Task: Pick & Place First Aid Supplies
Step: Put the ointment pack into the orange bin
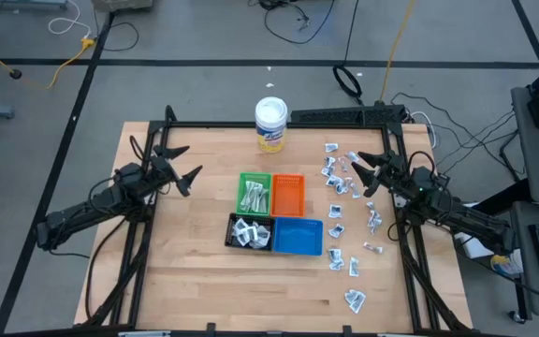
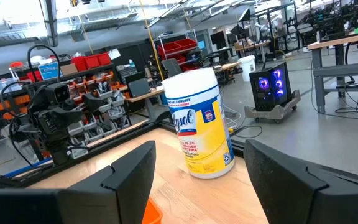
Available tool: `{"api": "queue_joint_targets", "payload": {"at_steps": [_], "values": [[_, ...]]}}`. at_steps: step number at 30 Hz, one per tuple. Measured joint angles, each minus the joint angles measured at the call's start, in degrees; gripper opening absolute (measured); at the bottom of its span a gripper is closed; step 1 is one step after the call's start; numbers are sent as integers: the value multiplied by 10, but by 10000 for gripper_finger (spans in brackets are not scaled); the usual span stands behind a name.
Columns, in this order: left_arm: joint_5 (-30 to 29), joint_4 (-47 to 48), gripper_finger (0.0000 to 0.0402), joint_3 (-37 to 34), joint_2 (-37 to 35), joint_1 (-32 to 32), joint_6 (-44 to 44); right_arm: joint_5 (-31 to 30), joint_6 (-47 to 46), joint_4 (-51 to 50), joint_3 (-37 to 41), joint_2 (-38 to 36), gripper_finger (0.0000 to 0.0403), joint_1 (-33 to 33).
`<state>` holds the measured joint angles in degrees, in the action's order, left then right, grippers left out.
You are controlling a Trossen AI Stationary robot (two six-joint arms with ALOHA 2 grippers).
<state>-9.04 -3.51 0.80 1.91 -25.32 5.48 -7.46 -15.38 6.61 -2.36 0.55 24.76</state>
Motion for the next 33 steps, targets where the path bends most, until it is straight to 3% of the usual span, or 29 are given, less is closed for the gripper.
{"api": "queue_joint_targets", "payload": {"at_steps": [10, 17, 20, 27, 33], "values": [[0, 0, 392, 0, 0, 0, 0, 1, -9, 9, -3, 0, 242, 0], [0, 0, 392, 0, 0, 0, 0, 2, -1, -49, -92, 53, 242, 0], [0, 0, 392, 0, 0, 0, 0, 5, -2, -141, -155, 101, 242, 0], [0, 2, 392, 0, 0, 0, 0, 86, 54, -377, -312, 228, 242, -2], [0, 3, 392, 0, 0, 0, 0, 93, -1, -518, -408, 335, 242, -29]]}}
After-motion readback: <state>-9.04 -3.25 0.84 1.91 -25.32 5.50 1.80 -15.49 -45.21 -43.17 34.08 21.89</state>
